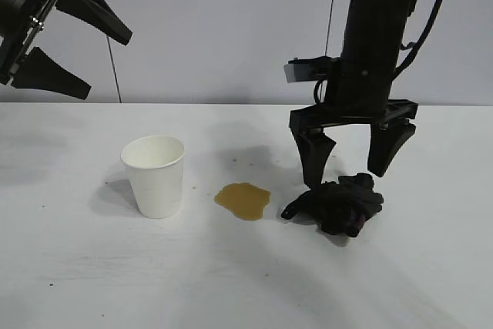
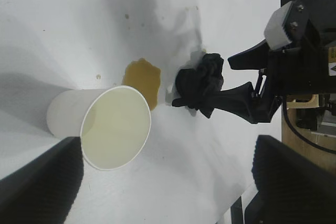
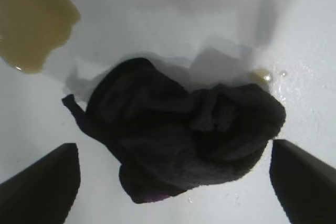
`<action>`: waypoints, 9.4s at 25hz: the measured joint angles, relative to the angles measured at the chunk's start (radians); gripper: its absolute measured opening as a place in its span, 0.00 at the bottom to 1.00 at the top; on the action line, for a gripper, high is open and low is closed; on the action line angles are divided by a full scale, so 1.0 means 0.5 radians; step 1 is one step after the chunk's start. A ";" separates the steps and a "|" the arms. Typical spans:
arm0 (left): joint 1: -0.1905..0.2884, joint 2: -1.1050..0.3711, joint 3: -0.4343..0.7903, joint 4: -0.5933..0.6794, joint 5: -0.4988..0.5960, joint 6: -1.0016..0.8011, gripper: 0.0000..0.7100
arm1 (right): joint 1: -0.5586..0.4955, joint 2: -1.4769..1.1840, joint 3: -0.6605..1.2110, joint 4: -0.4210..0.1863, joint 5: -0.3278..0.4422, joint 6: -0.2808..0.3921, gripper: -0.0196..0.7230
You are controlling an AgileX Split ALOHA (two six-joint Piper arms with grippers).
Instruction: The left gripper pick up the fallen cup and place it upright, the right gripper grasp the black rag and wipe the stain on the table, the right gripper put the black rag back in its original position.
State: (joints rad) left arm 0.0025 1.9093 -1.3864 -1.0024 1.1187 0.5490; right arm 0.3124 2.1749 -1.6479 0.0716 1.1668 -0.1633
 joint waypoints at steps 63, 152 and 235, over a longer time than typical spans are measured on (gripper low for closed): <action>0.000 0.000 0.000 0.000 0.015 0.004 0.89 | 0.053 0.036 -0.472 0.430 0.055 -0.020 0.06; 0.000 0.000 0.000 0.000 0.121 0.004 0.89 | 0.030 0.374 -0.499 -0.218 0.085 0.132 0.06; 0.000 0.000 0.000 -0.001 0.075 0.013 0.89 | -0.266 -0.277 -0.299 1.316 -0.012 -0.132 0.96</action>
State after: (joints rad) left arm 0.0025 1.9093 -1.3864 -1.0027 1.1560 0.5552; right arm 0.1791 2.0365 -1.7975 0.7297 1.1606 -0.2292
